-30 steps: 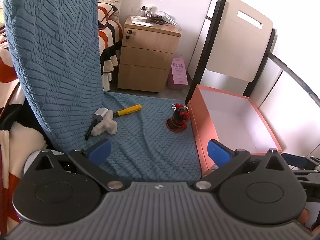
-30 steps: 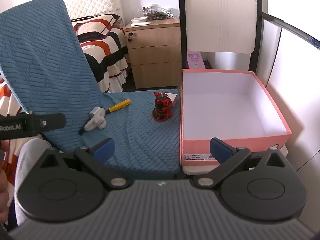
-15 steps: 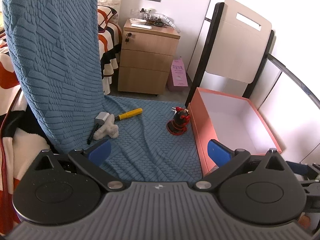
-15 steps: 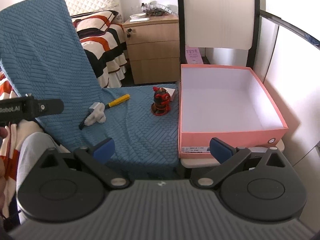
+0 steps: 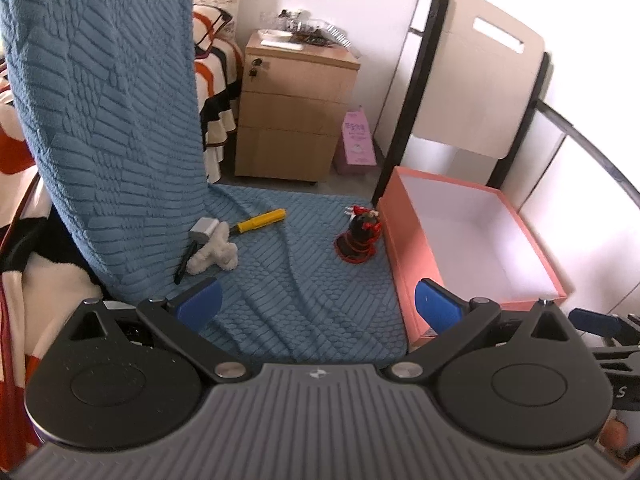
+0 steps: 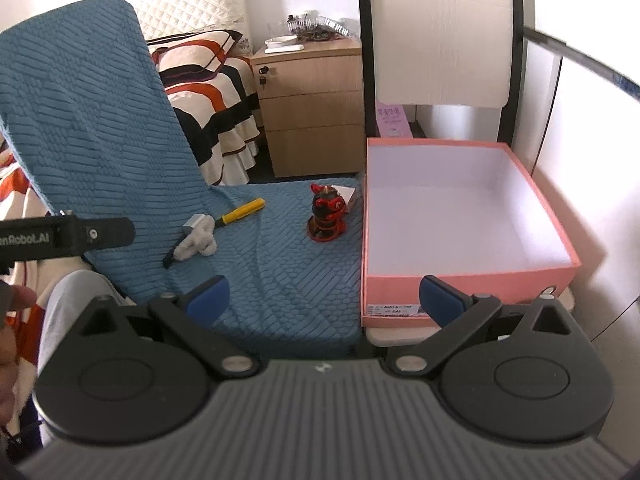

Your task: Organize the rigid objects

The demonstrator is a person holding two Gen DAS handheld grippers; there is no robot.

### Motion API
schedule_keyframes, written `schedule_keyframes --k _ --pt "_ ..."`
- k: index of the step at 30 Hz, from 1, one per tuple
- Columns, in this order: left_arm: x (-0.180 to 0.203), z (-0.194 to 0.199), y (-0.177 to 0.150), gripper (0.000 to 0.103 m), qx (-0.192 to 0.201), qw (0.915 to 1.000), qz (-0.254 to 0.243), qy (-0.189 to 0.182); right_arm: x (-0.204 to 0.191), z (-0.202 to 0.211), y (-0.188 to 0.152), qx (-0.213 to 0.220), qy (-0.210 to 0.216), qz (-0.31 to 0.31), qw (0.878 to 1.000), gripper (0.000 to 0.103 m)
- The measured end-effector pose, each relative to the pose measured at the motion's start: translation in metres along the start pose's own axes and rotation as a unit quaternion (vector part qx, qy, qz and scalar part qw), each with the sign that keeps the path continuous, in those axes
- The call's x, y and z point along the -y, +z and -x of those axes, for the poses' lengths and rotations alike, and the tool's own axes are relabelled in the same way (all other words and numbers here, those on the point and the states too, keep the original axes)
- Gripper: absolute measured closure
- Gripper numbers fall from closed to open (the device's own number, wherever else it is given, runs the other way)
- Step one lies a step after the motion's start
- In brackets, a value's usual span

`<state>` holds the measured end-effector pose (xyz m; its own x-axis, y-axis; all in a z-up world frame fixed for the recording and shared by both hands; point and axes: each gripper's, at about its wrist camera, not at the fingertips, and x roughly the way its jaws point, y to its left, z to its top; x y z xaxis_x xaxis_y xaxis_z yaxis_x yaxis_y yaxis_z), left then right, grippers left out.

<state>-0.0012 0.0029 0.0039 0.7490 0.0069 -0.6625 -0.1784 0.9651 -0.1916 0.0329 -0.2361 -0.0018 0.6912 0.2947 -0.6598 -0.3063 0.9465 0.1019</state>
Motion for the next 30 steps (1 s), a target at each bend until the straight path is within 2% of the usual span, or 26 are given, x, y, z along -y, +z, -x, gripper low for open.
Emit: schedule_keyframes --k 5,13,30 --pt "0.000 0.000 -0.001 0.000 0.003 1.0000 0.007 0.004 0.003 -0.005 0.000 -0.016 0.005 -0.009 1.000 0.000" --pt "0.002 0.006 -0.003 0.000 0.005 1.0000 0.000 -0.002 0.005 -0.004 0.000 -0.016 0.004 -0.012 1.000 0.000" --pt "0.007 0.025 -0.018 0.000 0.027 0.9994 0.008 0.021 0.014 0.003 -0.005 -0.022 0.019 0.000 1.000 0.000"
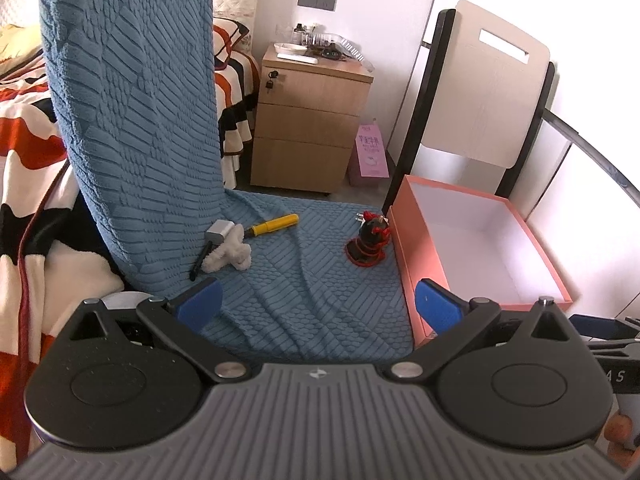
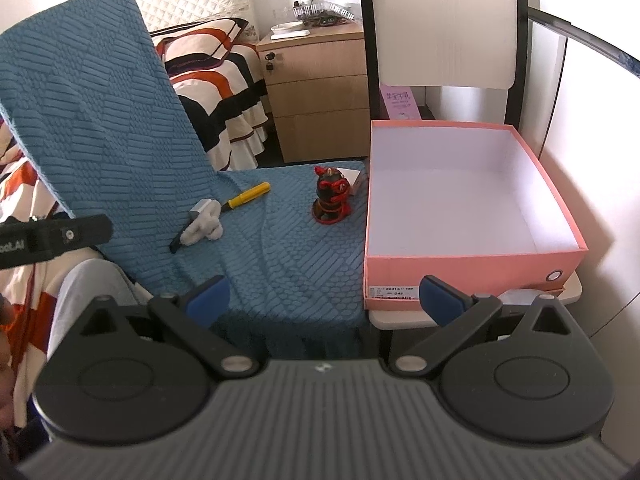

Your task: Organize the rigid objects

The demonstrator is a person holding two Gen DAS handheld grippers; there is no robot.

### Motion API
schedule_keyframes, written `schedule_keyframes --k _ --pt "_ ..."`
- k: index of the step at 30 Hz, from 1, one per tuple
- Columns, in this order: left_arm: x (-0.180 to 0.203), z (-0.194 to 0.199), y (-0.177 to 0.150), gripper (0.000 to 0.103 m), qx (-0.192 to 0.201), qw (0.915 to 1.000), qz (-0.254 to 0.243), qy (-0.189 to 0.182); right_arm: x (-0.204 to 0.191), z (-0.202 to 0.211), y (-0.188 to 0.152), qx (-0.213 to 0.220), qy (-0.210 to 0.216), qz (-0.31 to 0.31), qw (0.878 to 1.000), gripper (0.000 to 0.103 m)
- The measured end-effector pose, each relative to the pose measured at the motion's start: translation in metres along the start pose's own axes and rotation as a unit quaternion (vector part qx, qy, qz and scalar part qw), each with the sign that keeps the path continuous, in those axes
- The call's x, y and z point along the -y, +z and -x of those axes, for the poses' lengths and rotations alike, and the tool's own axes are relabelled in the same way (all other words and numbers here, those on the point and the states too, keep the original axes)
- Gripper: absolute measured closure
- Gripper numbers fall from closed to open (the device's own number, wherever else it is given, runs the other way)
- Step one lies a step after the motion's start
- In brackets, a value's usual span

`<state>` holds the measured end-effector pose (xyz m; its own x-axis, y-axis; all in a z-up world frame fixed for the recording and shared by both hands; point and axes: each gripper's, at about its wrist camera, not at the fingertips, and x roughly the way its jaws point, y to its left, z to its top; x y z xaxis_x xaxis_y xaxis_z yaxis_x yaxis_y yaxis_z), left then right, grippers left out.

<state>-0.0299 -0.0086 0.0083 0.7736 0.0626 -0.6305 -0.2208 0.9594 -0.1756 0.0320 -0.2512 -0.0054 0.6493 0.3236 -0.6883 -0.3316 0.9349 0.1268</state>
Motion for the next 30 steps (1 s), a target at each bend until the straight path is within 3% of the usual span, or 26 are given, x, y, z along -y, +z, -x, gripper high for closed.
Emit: schedule_keyframes --k 30 --pt "-0.011 -0.032 -0.010 0.000 -0.028 0.9995 0.002 -0.011 0.007 -0.014 -0.005 -0.010 -0.007 -0.009 1.000 0.003"
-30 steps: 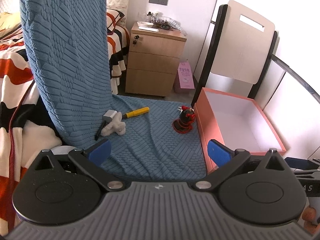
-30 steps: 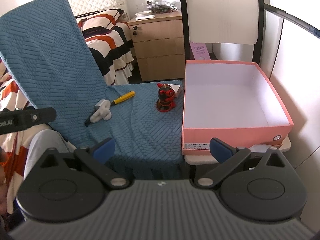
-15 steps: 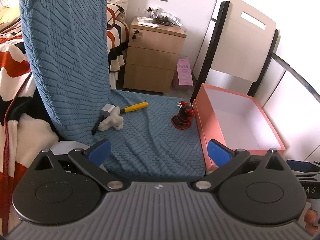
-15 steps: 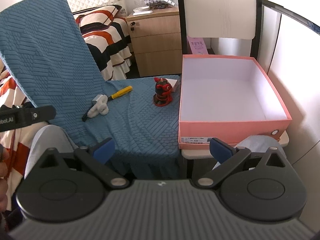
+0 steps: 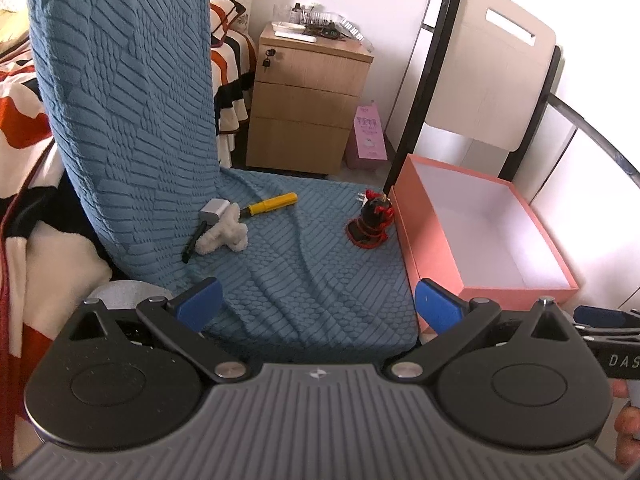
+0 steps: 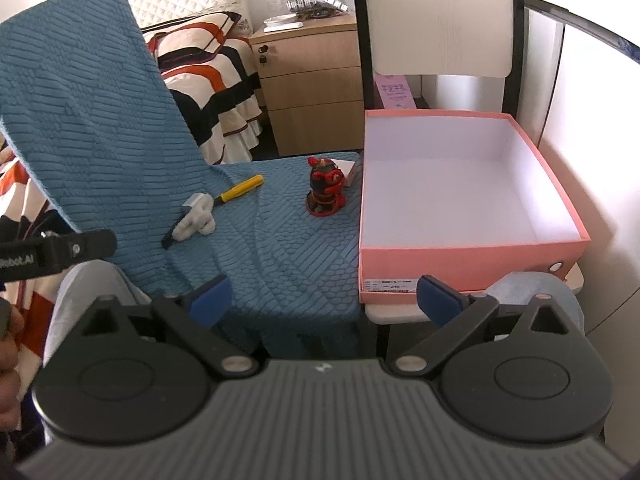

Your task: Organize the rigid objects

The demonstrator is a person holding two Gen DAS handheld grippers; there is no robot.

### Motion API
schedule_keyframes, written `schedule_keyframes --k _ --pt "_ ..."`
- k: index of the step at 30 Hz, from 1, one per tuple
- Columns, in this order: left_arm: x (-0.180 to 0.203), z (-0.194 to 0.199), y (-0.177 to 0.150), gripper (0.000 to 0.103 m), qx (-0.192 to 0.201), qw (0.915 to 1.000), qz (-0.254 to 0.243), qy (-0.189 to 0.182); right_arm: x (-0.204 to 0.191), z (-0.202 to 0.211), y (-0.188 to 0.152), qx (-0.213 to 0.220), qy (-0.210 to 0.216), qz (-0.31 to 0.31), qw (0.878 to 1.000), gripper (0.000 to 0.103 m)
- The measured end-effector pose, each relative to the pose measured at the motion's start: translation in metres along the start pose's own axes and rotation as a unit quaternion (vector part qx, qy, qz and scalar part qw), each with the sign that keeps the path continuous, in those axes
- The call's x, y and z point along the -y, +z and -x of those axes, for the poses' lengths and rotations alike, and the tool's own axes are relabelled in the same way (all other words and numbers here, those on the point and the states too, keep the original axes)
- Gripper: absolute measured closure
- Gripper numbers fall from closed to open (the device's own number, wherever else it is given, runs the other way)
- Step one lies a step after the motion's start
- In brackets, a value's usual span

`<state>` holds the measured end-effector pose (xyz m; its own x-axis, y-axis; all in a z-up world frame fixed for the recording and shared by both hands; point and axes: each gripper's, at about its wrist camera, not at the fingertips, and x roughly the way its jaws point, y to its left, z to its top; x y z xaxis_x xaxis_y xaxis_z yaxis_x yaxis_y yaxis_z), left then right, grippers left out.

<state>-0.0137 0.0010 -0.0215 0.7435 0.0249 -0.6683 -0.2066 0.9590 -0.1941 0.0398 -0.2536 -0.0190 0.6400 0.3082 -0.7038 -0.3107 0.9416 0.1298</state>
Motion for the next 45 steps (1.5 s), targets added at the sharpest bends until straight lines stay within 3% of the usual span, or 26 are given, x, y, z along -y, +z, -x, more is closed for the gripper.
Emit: schedule_keyframes --k 10,22,30,45 --pt "-0.010 -0.035 -0.003 0.000 -0.018 0.9998 -0.003 0.002 0.001 -0.025 -0.011 -0.016 -0.001 -0.007 1.000 0.003" --pt "-0.025 -0.115 0.014 0.000 -0.048 0.9984 -0.008 0.028 -0.011 -0.078 0.003 -0.009 0.005 0.025 1.000 0.003" --pt "-0.037 -0.172 0.025 0.000 -0.074 0.9956 -0.011 0.057 -0.015 -0.128 0.012 -0.011 0.006 0.034 0.999 0.023" --pt "-0.062 -0.267 0.034 0.000 -0.119 0.9872 -0.009 0.106 -0.024 -0.203 0.043 0.010 0.000 0.057 0.998 0.034"
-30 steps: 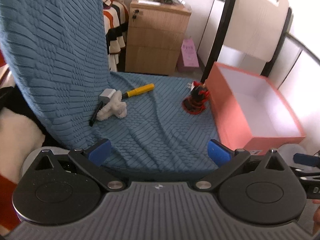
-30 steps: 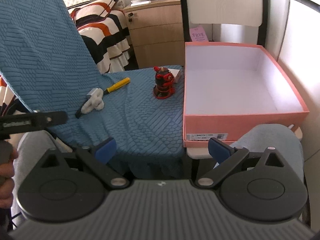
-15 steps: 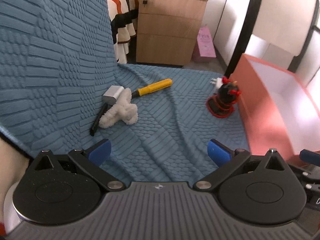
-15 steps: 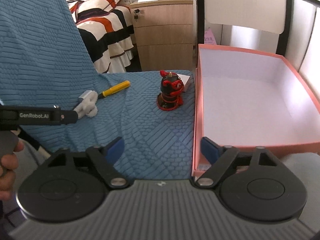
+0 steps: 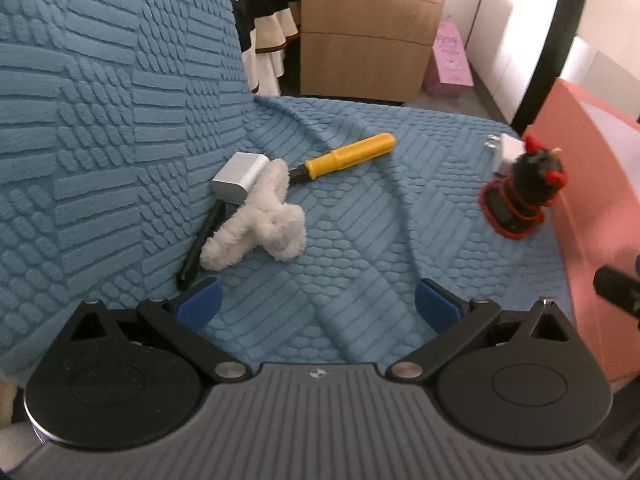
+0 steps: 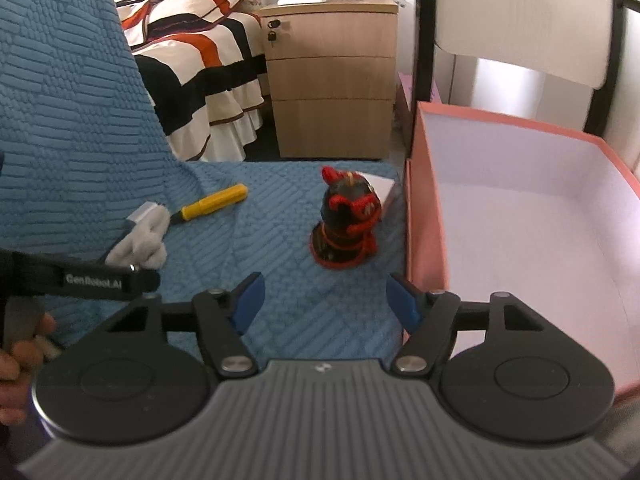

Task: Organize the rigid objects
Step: 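Move left tool to white fluffy toy while right tool approaches red figurine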

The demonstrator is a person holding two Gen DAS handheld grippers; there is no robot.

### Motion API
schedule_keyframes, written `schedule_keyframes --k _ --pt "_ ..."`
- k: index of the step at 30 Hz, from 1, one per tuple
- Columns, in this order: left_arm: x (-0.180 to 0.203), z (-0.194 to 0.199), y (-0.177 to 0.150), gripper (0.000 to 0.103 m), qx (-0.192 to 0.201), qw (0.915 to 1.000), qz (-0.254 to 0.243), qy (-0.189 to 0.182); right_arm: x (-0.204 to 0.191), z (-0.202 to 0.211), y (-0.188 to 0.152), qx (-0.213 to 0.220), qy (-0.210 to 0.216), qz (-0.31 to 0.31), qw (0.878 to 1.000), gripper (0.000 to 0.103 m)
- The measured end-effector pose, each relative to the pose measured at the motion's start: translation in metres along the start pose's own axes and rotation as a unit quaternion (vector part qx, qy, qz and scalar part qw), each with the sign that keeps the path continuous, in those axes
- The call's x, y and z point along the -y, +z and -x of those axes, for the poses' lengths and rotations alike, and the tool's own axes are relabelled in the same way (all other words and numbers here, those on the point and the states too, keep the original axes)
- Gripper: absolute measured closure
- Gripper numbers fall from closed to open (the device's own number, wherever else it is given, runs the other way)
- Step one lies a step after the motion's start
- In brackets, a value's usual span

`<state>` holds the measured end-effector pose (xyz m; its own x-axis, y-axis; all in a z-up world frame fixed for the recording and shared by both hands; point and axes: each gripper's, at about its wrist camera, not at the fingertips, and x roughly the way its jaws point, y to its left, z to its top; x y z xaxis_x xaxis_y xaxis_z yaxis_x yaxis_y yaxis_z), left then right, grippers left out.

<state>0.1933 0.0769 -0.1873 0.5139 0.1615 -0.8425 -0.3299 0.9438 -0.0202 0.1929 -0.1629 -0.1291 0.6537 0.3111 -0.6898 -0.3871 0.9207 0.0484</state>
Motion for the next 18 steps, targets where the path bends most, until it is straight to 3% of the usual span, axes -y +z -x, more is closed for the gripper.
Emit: schedule_keyframes --k 8,10,18 --pt "-0.008 -0.035 0.009 0.000 -0.006 0.9998 -0.006 0.020 -0.007 -0.037 0.020 0.027 -0.012 0.043 0.999 0.035" --pt "-0.012 -0.042 0.011 0.000 -0.009 0.9997 -0.001 0.022 -0.009 -0.044 0.026 0.035 -0.008 0.050 0.998 0.030" --pt "-0.020 -0.060 0.020 0.000 -0.002 0.9997 0.006 0.021 -0.014 -0.078 0.041 0.045 -0.043 0.083 0.995 0.028"
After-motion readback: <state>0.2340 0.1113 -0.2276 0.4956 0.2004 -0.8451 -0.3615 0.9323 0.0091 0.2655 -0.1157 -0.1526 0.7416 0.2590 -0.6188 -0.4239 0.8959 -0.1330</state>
